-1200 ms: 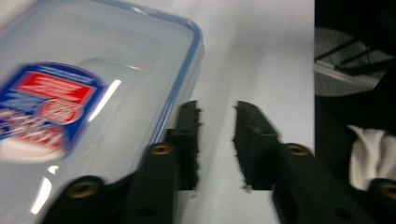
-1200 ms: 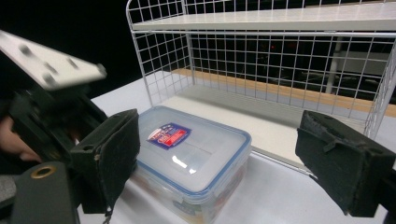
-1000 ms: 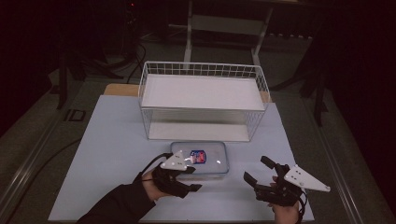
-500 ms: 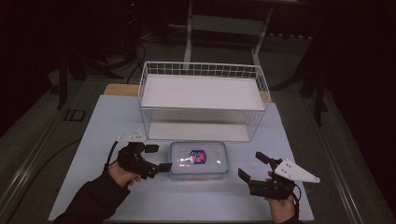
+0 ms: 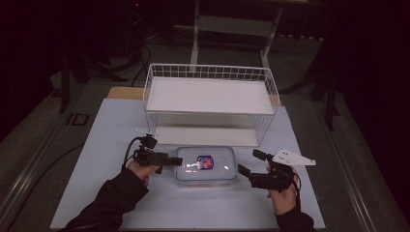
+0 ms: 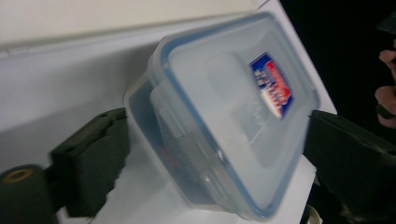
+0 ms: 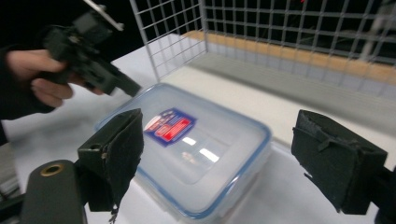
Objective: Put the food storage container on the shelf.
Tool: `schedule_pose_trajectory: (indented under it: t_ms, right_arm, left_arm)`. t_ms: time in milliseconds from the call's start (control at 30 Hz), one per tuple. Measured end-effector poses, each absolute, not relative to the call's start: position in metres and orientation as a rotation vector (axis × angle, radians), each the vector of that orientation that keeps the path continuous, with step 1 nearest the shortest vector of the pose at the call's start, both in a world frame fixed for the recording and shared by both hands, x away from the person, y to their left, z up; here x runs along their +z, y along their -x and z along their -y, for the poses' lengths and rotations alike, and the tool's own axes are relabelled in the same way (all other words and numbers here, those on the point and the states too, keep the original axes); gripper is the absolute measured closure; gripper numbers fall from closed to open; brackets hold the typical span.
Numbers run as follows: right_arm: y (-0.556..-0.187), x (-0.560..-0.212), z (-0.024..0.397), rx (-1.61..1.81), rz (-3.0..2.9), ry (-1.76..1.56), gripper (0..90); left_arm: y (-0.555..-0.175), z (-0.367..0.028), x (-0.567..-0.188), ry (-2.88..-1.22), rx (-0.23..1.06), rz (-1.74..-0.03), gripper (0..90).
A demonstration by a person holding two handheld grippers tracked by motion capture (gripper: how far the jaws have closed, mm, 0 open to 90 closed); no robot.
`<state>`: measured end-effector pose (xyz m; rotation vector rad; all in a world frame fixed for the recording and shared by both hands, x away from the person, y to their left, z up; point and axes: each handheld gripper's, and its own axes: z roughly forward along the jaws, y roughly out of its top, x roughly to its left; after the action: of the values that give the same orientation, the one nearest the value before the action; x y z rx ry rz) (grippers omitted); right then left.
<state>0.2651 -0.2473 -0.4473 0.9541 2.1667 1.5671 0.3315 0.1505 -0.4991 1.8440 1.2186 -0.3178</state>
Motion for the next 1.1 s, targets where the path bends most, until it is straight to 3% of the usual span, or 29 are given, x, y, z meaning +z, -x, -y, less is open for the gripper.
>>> schedule_pose_trajectory:
  t_ms: [233, 400, 467, 633, 967, 1100]
  right_arm:
    - [-0.265, -0.453, 0.244, 1.554, -2.219, -0.956, 13.8]
    - [-0.265, -0.453, 0.244, 1.545, -2.226, -0.963, 13.8]
    - [-0.266, -0.454, 0.245, 1.546, -2.234, -0.963, 13.8]
    - [-0.269, -0.456, 0.243, 1.532, -2.275, -0.936, 14.4]
    - [-0.293, -0.481, 0.251, 1.521, -2.379, -1.184, 10.8]
    - [-0.304, -0.492, 0.256, 1.556, -2.436, -1.292, 16.5]
  left_arm:
    - [-0.338, -0.151, -0.520, -1.798, -0.469, -1.300, 19.8]
    - [-0.339, -0.154, -0.527, -1.736, -0.576, -1.274, 37.4]
    - [-0.338, -0.155, -0.525, -1.744, -0.561, -1.273, 43.2]
    - [-0.337, -0.154, -0.523, -1.747, -0.560, -1.252, 46.2]
    - [-0.324, -0.148, -0.513, -1.791, -0.502, -1.138, 54.5]
    - [-0.318, -0.147, -0.511, -1.814, -0.477, -1.087, 56.1]
